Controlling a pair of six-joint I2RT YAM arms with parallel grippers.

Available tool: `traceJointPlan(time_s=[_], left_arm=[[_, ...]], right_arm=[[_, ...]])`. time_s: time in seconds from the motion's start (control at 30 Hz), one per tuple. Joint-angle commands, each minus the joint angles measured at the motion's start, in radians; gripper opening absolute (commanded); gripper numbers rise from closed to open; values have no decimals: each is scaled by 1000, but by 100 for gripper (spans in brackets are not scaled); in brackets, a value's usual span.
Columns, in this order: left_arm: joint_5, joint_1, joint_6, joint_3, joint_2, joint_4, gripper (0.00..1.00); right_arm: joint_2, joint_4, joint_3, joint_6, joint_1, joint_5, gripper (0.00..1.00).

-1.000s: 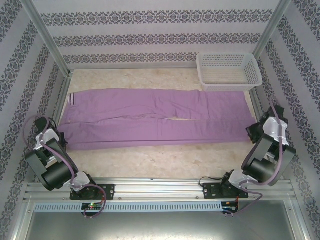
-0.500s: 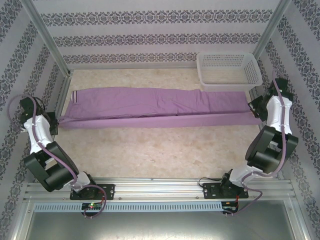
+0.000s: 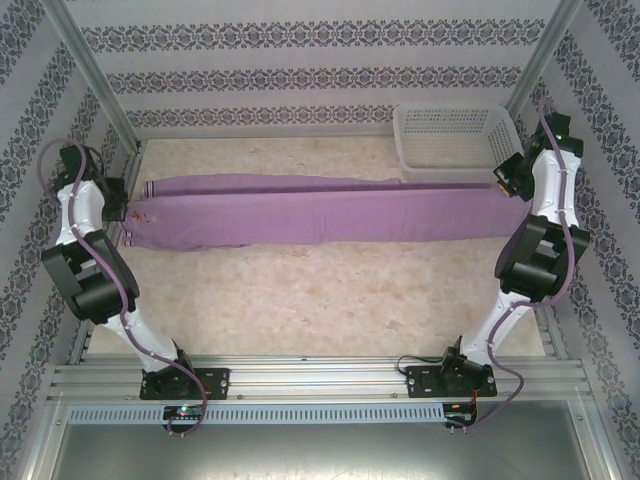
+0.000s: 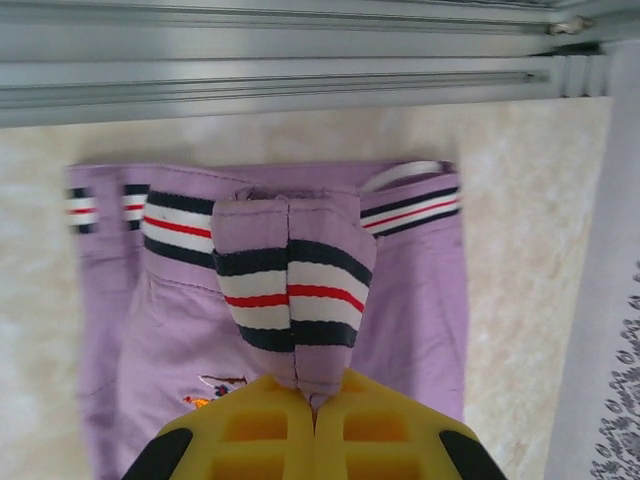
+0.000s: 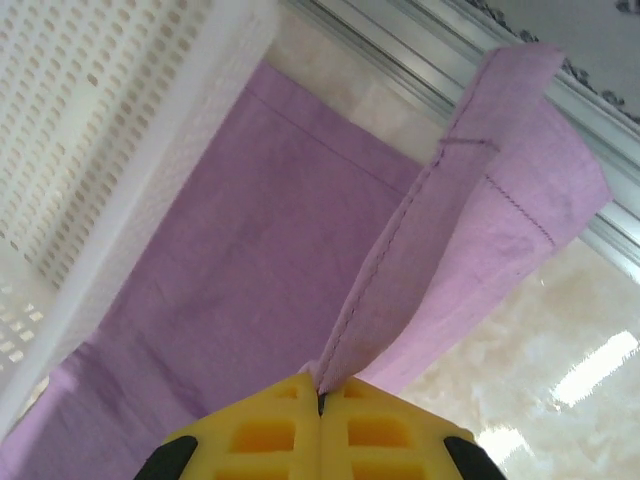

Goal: Roll up the long pants

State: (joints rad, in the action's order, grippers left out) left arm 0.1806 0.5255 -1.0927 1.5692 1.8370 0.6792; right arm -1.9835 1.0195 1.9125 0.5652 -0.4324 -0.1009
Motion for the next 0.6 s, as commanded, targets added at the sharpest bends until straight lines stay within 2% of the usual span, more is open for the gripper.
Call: traceJointPlan(time_s=[0.0, 0.27, 0.3, 0.33, 0.37, 0.4, 0.43, 0.57], left_arm=[[-153, 8, 10, 116, 65, -89, 0], [-197, -41, 9, 327, 232, -6, 1], [-203, -43, 8, 343, 247, 7, 8], [-213, -45, 4, 361, 263, 25, 29], [-217, -48, 8, 370, 274, 28, 93], [-217, -50, 15, 374, 281, 29, 100], [-213, -50, 22, 376, 285, 29, 100], [-180, -50, 49, 350, 267, -1, 100]], right_arm=[[-64, -44, 97, -31, -29, 213, 0], [-223, 9, 269, -51, -5, 257, 0], [-239, 12, 289, -55, -2, 263, 8], [-259, 13, 310, -66, 4, 270, 31], [-275, 14, 332, -79, 9, 280, 61], [-289, 21, 351, -89, 14, 289, 82], [-303, 30, 379, -100, 19, 302, 95], [-273, 29, 396, -121, 34, 320, 97]])
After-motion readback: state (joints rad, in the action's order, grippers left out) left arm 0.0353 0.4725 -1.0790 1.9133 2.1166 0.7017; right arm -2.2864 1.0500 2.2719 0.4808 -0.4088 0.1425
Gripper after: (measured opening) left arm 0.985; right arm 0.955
